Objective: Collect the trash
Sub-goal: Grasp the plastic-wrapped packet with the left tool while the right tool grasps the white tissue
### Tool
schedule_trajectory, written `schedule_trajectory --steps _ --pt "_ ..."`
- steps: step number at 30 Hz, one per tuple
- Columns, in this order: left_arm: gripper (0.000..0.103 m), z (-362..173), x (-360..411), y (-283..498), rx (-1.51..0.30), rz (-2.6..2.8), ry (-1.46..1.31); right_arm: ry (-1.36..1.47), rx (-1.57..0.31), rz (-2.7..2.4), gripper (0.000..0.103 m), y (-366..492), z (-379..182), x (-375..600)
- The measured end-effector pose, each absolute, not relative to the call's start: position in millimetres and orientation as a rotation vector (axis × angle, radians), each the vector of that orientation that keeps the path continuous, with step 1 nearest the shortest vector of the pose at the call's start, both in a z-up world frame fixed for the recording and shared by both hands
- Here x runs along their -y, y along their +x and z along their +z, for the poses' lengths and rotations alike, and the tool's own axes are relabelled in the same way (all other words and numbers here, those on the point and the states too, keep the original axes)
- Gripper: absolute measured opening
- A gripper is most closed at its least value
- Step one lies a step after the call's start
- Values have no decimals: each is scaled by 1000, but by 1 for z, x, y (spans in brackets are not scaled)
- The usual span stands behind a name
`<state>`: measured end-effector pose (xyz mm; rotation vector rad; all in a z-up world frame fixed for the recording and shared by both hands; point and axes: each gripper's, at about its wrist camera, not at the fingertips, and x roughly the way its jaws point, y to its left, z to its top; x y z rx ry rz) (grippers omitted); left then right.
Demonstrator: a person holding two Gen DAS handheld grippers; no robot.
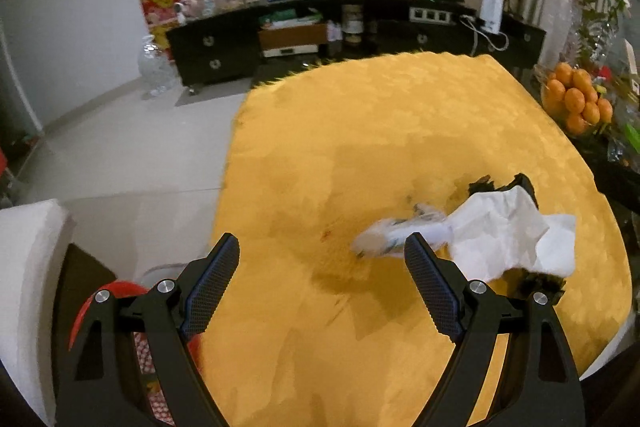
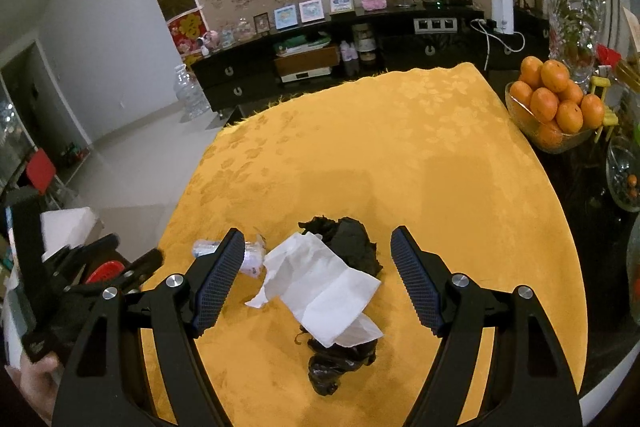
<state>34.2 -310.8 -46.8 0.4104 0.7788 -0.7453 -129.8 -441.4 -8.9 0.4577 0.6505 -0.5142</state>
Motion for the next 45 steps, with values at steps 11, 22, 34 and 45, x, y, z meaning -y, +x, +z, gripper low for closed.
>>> schedule_trajectory --steps 11,22,34,45 --pt "82 -77 351 51 -890 -826 355 465 -679 -527 73 -130 -16 447" --pt "81 -99 345 13 -922 -910 447 499 -667 -551 73 -141 -16 457" --pt "81 -79 340 16 -803 -907 409 514 -656 -540 73 -144 -14 457" --pt "81 -109 376 29 -863 -908 433 532 -680 -537 73 -142 -22 460"
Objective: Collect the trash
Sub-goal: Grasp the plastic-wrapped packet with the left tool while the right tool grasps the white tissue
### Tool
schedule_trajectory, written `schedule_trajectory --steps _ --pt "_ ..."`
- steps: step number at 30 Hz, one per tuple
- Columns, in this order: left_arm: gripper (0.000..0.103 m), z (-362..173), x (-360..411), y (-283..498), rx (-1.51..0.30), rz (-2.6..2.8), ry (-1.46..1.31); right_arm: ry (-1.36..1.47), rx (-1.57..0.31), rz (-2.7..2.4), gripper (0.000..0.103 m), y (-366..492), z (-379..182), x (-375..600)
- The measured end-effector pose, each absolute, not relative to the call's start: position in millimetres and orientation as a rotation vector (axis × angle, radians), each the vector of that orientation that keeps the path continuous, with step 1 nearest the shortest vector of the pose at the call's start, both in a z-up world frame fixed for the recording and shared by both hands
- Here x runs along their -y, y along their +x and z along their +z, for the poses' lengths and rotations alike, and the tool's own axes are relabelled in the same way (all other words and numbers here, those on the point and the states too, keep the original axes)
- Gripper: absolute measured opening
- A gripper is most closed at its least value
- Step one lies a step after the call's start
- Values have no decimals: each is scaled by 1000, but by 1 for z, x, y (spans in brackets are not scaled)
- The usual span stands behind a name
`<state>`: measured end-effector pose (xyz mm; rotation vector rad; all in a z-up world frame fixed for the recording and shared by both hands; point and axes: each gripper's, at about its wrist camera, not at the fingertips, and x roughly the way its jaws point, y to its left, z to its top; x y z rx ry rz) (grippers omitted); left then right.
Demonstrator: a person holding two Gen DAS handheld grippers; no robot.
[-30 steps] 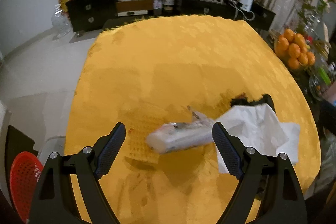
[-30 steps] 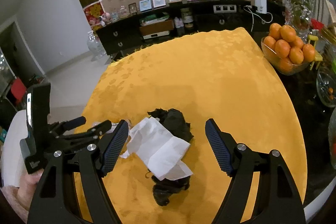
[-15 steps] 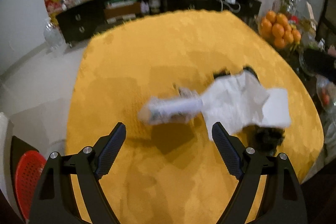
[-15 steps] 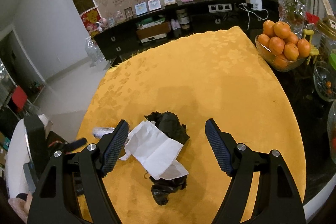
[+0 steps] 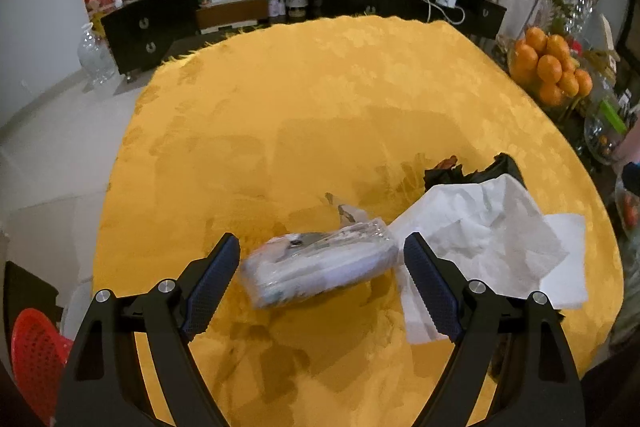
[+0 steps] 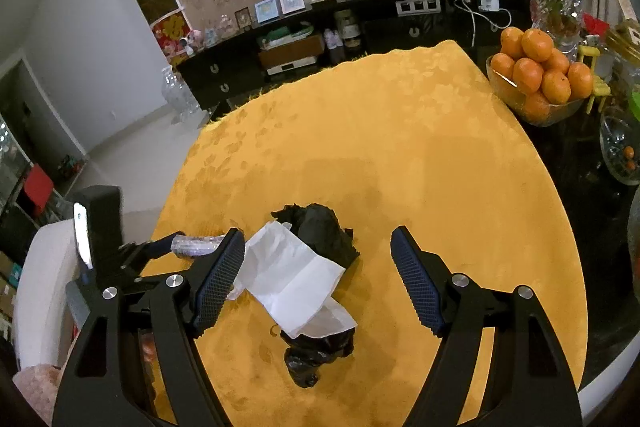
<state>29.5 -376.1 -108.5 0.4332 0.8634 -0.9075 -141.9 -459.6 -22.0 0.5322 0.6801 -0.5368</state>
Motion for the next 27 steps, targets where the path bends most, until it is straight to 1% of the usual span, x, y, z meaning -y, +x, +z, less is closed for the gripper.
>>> schedule_trajectory --steps 1,3,8,14,24,26,27 --pt "81 -111 377 29 -864 -902 441 533 -682 -536 73 -142 -23 460" --pt "73 -115 377 30 -873 -904 440 534 -681 -538 73 -143 -23 461" --pt "65 -111 371 28 -843 -916 428 555 -681 -547 73 -145 -27 463" --pt "64 -102 357 22 -834 -925 406 560 -681 -545 73 -145 -28 465" --pt "64 -56 311 38 -803 -876 263 505 -710 -477 73 -128 -35 454" --pt "64 -47 302 40 -791 -868 236 468 -732 -453 78 -116 -40 445" --pt "64 -43 298 40 -784 -864 227 454 -741 -447 78 -112 -43 441"
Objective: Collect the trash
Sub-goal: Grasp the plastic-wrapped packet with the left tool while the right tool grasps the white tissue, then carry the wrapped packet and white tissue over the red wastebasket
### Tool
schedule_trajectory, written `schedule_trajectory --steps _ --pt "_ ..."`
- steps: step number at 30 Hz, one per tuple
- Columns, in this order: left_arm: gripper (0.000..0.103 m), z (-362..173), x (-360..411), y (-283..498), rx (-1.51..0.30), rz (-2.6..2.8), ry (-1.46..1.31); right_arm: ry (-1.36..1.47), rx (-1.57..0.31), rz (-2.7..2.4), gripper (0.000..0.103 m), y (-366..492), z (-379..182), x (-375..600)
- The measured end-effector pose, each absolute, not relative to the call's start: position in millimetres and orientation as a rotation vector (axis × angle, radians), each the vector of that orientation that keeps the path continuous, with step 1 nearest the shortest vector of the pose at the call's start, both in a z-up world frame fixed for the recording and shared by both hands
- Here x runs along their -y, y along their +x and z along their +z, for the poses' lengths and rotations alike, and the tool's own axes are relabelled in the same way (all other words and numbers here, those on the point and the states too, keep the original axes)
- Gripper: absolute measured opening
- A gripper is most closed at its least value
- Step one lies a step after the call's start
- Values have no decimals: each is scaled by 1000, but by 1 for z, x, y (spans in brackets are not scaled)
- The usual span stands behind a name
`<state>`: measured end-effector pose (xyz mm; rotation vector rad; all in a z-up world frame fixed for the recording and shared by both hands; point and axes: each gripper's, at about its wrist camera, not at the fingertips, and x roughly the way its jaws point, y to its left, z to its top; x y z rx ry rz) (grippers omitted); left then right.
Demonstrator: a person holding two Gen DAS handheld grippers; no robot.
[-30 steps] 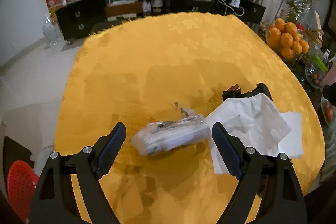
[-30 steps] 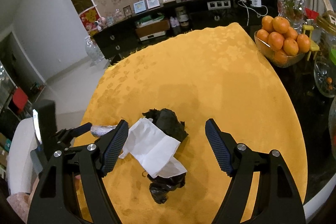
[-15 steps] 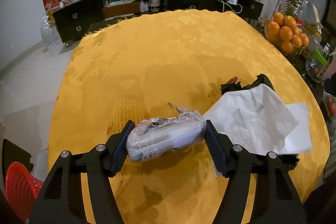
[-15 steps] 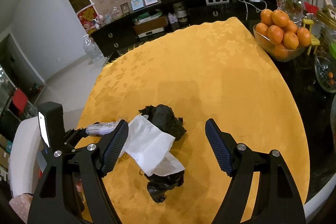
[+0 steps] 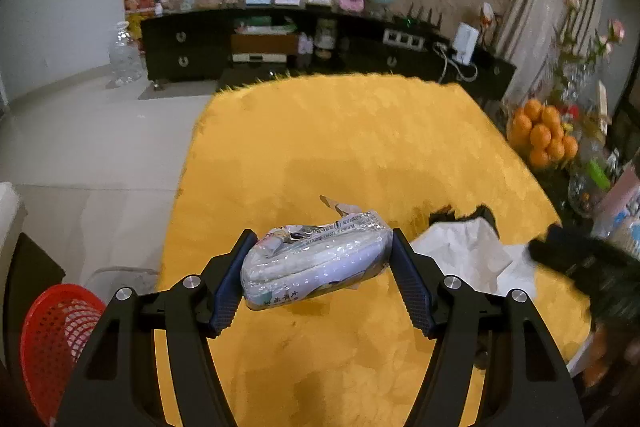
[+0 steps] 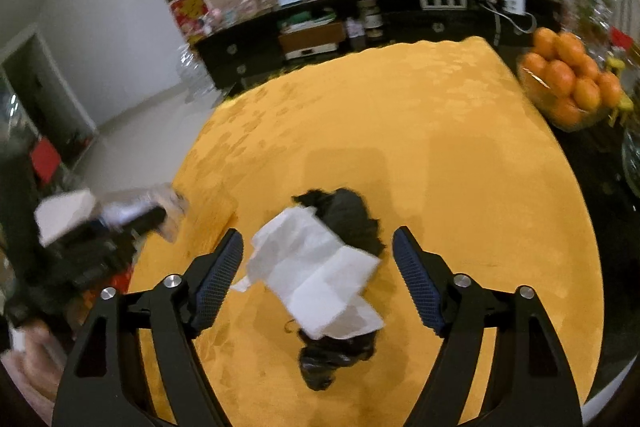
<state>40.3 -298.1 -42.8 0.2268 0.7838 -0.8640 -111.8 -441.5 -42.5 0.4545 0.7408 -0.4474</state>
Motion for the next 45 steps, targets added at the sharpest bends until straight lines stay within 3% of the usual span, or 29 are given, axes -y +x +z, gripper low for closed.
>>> schedule_trajectory --steps 10,14,20,30,45 --pt "64 -27 277 41 -743 -850 220 304 -856 -481 77 -76 -78 422" --pt "64 -24 271 44 -744 -844 200 313 -885 -490 45 -72 -85 426" --pt "64 -20 265 47 -739 -840 181 341 -831 -458 14 -79 -73 427" --pt "64 -10 255 49 -718 -834 155 407 -665 -393 10 -101 -28 429" --pt "64 4 233 54 -667 -758 140 398 -611 -366 10 -99 -10 419"
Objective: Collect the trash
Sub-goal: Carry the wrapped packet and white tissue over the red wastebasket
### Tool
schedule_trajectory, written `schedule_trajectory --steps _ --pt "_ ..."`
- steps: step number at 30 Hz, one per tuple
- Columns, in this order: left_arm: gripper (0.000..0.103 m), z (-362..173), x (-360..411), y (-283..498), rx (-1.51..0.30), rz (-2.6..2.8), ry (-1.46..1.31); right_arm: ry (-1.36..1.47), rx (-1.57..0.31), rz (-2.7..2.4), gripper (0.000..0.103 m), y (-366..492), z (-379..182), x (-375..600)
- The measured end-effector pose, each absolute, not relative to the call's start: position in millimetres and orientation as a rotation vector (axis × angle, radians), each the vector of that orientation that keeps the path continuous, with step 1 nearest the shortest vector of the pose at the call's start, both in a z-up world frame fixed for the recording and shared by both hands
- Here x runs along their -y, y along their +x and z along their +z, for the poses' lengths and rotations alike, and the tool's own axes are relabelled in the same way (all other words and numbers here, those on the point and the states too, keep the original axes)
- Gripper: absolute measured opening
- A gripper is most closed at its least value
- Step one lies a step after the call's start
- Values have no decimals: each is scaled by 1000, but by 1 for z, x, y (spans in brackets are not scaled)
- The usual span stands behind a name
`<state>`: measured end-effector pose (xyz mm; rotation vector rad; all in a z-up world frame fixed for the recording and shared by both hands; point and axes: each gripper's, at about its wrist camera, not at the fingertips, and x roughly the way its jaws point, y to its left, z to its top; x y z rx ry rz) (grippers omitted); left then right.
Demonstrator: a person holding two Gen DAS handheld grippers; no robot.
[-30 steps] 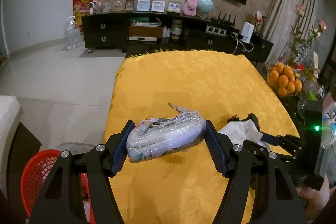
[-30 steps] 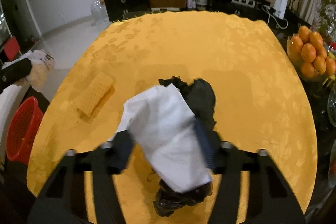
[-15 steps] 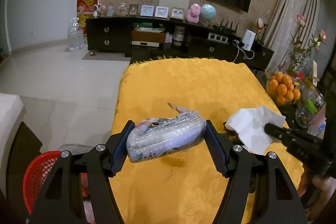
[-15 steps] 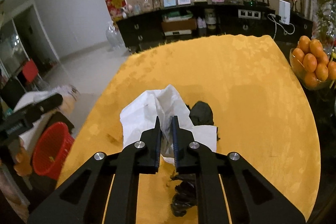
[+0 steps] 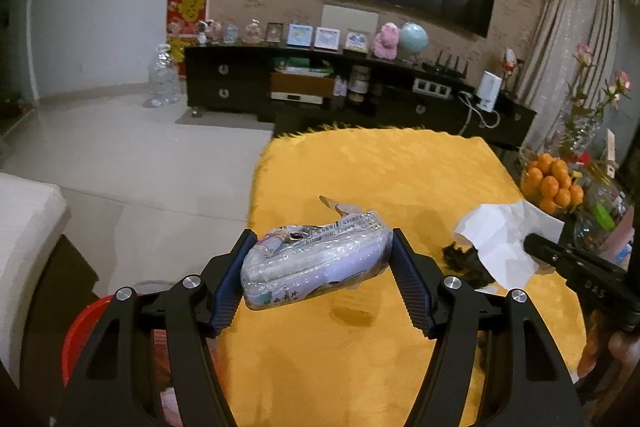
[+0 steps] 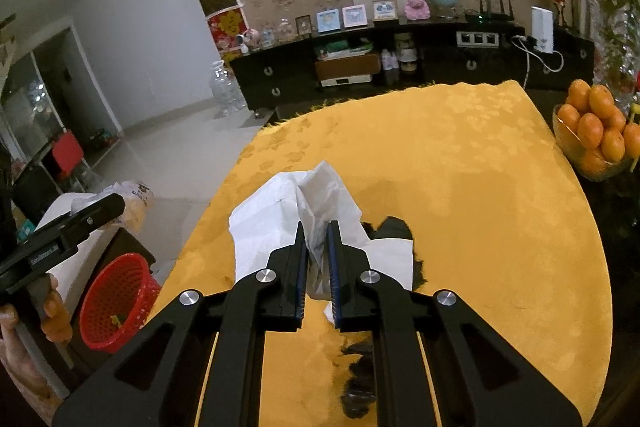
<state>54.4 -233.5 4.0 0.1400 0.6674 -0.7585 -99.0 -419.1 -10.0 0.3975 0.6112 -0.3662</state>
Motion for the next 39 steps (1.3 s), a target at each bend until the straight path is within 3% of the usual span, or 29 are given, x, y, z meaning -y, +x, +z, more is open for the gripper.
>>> schedule_trajectory --steps 26,39 --pt "64 -5 75 93 -678 -406 127 264 -669 -166 10 -15 -4 318" --pt "64 -11 48 108 -720 -329 116 200 -738 40 10 43 -8 244"
